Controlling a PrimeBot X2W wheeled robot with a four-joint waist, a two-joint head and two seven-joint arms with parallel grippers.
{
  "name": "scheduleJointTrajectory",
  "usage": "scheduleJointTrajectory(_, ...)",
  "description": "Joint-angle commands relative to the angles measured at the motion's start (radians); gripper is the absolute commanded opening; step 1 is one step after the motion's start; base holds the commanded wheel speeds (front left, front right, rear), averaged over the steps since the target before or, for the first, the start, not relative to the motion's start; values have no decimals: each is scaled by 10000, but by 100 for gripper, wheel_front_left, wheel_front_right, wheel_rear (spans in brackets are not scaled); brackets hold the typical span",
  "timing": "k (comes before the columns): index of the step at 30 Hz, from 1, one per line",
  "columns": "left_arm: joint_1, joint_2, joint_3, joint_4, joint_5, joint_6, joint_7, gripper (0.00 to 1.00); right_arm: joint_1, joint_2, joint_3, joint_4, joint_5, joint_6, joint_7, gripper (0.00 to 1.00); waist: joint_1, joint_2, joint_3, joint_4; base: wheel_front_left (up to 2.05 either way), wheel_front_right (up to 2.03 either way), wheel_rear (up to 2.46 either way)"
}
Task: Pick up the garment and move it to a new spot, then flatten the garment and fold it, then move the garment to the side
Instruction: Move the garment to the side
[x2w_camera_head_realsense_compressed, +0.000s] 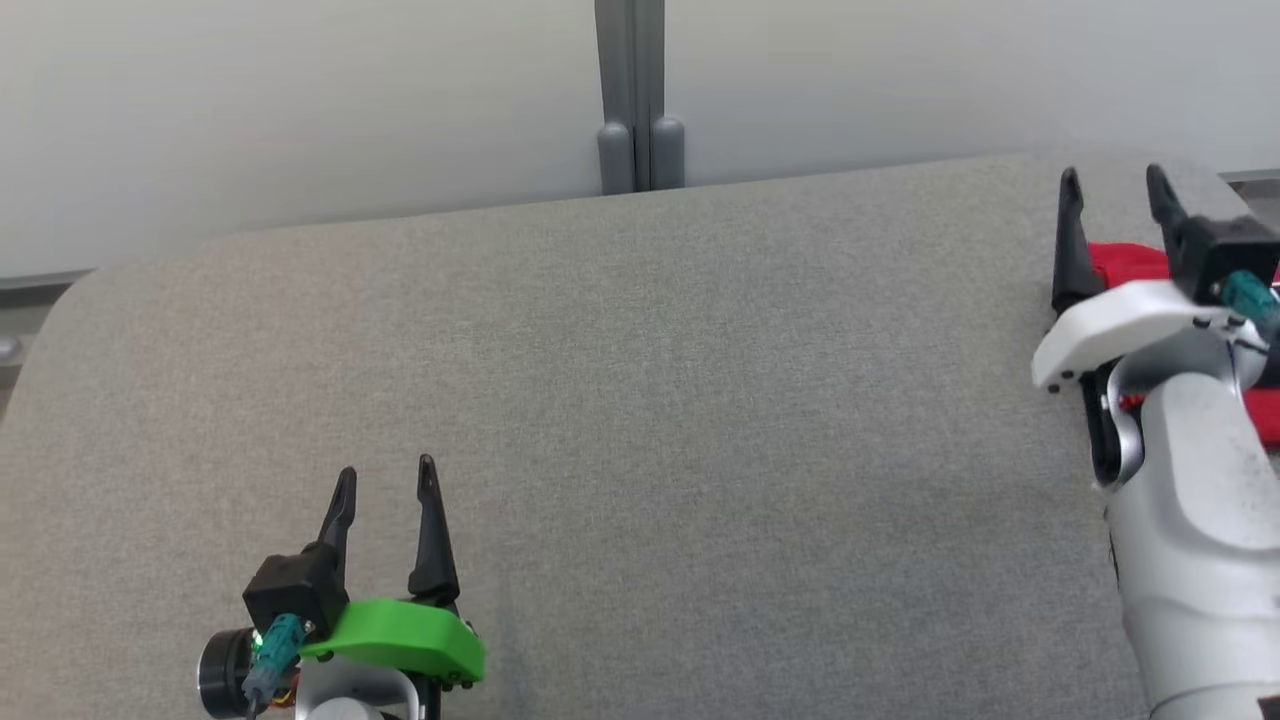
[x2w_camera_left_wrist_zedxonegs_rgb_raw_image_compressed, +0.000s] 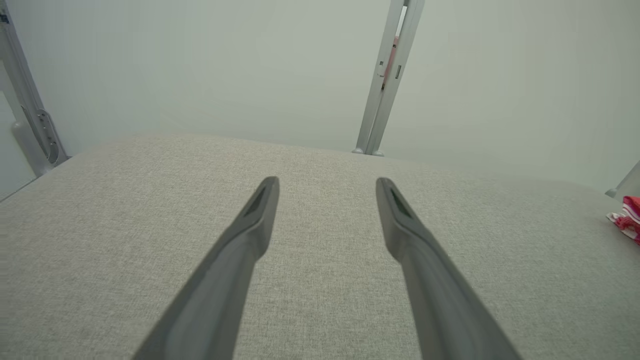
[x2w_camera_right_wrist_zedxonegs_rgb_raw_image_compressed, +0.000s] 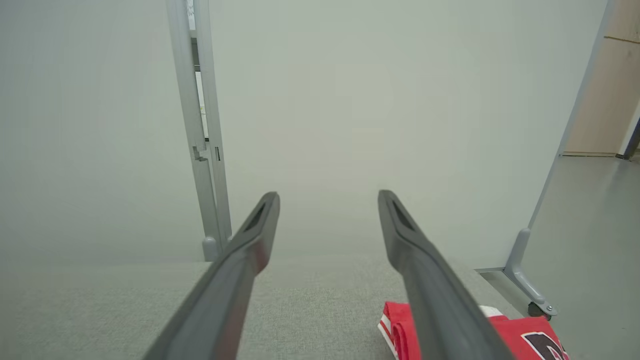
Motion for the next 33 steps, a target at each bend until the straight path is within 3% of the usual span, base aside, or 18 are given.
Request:
scheduleJointTrajectory(1,189,27,47,68,90,13,-45,100,575,147,58,-293,184,-18,-53,100,0,0,-456,164,0,0,0)
scheduleJointTrajectory(8,708,-99,91,135,336,-309,-42,100,3302,665,452,-2329,719,-18,115,100,0,0,-815,503,0,0,0)
scheduleJointTrajectory(16,1361,-343,189,466,510,-530,-42,100,5601,751,966,-4249,1346,-18,505,100,0,0,-1136,685,0,0,0)
scheduleJointTrajectory(33,1538,-562,419,803,818,-772,-43,100,7505,750,1629,-5568,2351,-18,959,100,0,0,-1304,751,0,0,0)
